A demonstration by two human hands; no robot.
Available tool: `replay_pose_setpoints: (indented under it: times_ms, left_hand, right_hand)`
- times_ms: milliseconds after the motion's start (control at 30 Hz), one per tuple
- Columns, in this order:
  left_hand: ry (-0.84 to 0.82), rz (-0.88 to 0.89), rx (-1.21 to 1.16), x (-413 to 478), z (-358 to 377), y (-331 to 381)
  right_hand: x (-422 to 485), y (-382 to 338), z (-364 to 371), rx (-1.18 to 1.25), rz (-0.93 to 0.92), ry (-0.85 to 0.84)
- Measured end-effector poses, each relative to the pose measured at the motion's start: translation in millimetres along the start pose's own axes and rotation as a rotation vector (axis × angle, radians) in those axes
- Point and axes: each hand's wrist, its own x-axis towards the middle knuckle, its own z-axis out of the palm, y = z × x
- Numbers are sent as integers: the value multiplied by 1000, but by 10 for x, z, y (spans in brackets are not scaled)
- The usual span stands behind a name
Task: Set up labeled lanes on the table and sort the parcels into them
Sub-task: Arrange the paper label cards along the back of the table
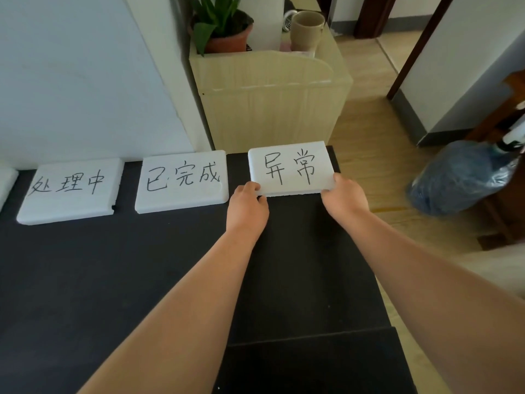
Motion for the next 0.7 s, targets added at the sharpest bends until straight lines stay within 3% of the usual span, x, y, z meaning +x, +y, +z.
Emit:
replay_pose_setpoints:
  times_ms: [233, 533, 700]
  left_hand:
    - [-16, 73, 95, 11, 64, -6]
    - [-54, 22, -4, -138, -20, 31]
    - [-58, 47, 75, -387, -167, 114]
  right_hand:
    - [-13, 35, 22, -42, 47, 27]
    - [-188, 67, -89, 67, 59, 19]
    - [-494, 3, -209, 21, -8, 15]
